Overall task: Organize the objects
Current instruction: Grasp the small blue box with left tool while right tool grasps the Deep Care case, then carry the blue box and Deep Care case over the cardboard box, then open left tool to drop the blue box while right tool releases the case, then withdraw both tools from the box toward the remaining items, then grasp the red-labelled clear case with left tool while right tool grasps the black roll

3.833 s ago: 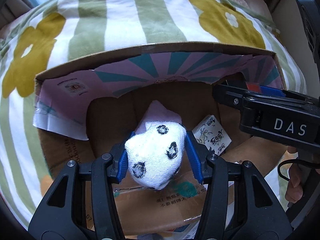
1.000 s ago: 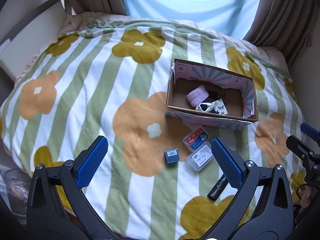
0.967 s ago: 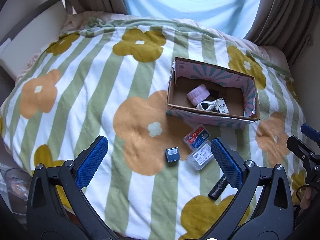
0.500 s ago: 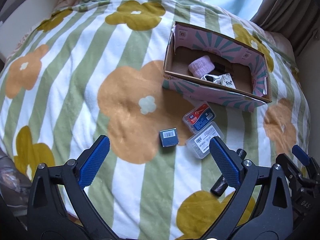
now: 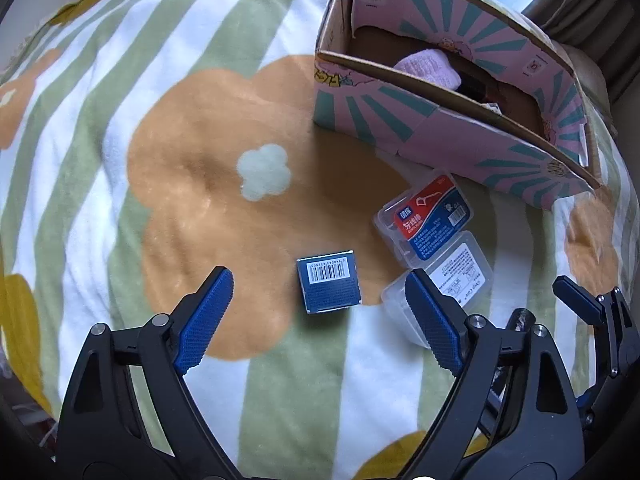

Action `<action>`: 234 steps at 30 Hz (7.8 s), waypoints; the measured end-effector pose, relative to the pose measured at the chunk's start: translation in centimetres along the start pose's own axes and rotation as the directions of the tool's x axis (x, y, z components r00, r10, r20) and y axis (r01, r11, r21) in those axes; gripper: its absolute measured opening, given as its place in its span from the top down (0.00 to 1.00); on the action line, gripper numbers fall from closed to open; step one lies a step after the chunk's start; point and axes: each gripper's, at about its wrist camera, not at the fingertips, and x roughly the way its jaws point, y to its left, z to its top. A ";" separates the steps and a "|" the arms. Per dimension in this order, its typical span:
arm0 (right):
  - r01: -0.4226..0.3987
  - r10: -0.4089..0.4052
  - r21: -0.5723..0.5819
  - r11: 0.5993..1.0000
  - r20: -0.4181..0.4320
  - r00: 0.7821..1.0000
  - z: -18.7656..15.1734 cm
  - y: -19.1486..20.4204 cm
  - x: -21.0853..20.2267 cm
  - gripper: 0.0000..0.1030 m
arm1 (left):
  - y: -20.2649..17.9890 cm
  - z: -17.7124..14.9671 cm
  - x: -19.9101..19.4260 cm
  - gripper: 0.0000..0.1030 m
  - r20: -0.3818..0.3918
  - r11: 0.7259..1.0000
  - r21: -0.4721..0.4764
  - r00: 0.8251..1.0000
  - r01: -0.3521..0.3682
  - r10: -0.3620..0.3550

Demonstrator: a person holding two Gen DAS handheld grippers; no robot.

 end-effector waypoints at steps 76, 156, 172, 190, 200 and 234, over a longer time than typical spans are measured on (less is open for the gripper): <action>0.266 -0.253 0.476 0.838 -0.093 0.963 5.5 -3.2 -19.0 0.17 | -5.5 0.8 -20.1 0.64 0.067 0.941 0.321 0.988 0.107 -0.136; 0.237 -0.107 0.826 0.511 -0.213 0.971 15.6 -22.8 5.0 0.01 | -13.4 21.4 4.5 0.00 -0.024 0.817 0.565 0.992 0.114 -0.122; 0.251 -0.143 0.750 0.613 -0.207 0.968 17.9 -19.7 -0.8 0.01 | -11.5 21.0 -2.5 0.00 0.015 0.851 0.509 0.987 0.130 -0.159; 0.232 -0.219 0.598 0.767 -0.096 0.971 17.9 -11.4 -15.2 0.01 | -5.4 14.8 -17.4 0.00 0.168 0.935 0.349 0.979 0.054 -0.120; 0.259 -0.238 0.582 0.771 -0.114 0.965 12.8 -8.5 -18.6 0.01 | -2.9 8.7 -21.5 0.00 0.196 0.950 0.308 0.974 0.045 -0.110; 0.246 -0.245 0.646 0.723 -0.093 0.965 4.7 -4.1 -20.3 0.01 | -4.3 5.5 -21.3 0.00 0.176 0.917 0.396 0.975 0.057 -0.136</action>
